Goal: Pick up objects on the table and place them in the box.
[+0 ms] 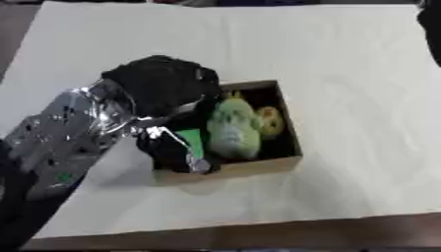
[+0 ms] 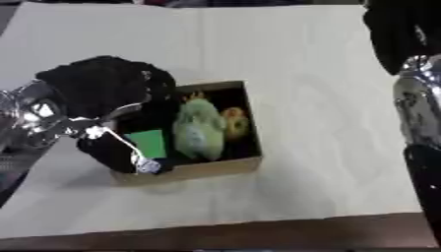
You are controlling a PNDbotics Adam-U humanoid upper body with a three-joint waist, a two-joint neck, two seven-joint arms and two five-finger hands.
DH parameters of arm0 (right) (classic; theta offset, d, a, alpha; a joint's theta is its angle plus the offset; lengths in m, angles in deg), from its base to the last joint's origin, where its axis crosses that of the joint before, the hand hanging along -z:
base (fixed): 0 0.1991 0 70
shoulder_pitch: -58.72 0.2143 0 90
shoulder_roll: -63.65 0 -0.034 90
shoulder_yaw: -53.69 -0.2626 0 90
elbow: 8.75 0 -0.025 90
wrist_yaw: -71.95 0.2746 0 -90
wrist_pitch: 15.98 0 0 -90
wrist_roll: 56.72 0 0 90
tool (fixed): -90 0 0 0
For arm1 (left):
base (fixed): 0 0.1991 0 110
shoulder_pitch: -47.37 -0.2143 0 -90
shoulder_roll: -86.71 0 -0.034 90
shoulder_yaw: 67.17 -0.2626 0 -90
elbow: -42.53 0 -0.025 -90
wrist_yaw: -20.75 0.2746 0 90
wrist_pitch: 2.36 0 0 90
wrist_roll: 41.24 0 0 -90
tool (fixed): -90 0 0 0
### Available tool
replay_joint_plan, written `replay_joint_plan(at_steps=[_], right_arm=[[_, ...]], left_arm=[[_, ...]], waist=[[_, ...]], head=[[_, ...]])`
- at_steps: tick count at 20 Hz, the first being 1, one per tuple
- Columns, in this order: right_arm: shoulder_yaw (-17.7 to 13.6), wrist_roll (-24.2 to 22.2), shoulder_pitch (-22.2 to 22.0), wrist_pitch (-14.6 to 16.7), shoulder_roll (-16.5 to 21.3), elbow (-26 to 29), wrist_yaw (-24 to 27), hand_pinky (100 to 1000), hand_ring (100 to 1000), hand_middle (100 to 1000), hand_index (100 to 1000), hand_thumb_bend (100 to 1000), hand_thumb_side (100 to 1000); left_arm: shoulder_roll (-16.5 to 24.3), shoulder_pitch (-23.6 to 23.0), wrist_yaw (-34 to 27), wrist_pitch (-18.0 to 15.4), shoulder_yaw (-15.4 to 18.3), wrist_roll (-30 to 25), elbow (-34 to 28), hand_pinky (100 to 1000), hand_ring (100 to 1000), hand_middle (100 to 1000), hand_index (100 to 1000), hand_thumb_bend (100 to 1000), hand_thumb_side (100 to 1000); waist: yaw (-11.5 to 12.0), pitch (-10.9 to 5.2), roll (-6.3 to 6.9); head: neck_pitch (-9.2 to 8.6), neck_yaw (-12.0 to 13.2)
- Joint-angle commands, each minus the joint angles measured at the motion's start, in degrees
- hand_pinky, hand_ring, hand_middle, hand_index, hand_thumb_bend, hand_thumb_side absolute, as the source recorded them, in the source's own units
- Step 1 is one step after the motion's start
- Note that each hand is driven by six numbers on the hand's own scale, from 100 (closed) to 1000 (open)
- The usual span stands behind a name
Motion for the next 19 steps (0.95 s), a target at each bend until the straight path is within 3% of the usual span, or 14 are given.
replay_joint_plan(at_steps=[1,7,11,16,19], right_arm=[[-0.74,-0.07,0.50,-0.15,0.52,0.64,-0.17,987,877,756,1000,143,1000],[-0.80,-0.01,0.45,-0.13,0.25,0.65,-0.19,987,878,757,1000,146,1000],[-0.89,0.15,0.40,-0.03,-0.01,0.78,-0.16,986,878,757,1000,146,1000],[-1.38,0.69,0.20,0.36,0.16,0.94,-0.34,985,878,758,1000,141,1000],[-1.58,1.00,0.07,0.60,0.07,1.04,-0.57,983,878,758,1000,135,1000]], left_arm=[[-0.13,0.83,0.85,0.16,1.41,1.77,-0.89,573,874,824,890,410,753],[-1.19,1.69,-0.45,0.05,3.79,5.62,-0.89,520,860,812,882,409,778],[-1.46,1.65,-2.32,1.72,7.93,13.34,-0.89,440,831,789,873,375,905],[0.11,-4.76,-11.00,11.77,16.21,33.58,-0.89,341,785,779,876,252,1000],[1.15,-8.54,-19.89,14.85,20.31,46.78,-0.89,330,770,773,883,118,1000]], waist=[[0.05,-1.39,-0.08],[0.37,-1.64,-0.25],[0.64,-1.94,-0.39],[1.20,-2.00,-0.56],[1.48,-2.01,-0.68]], head=[[-0.52,-0.02],[-0.65,-0.03],[-0.64,-0.31],[-0.34,-1.69],[-0.03,-2.07]])
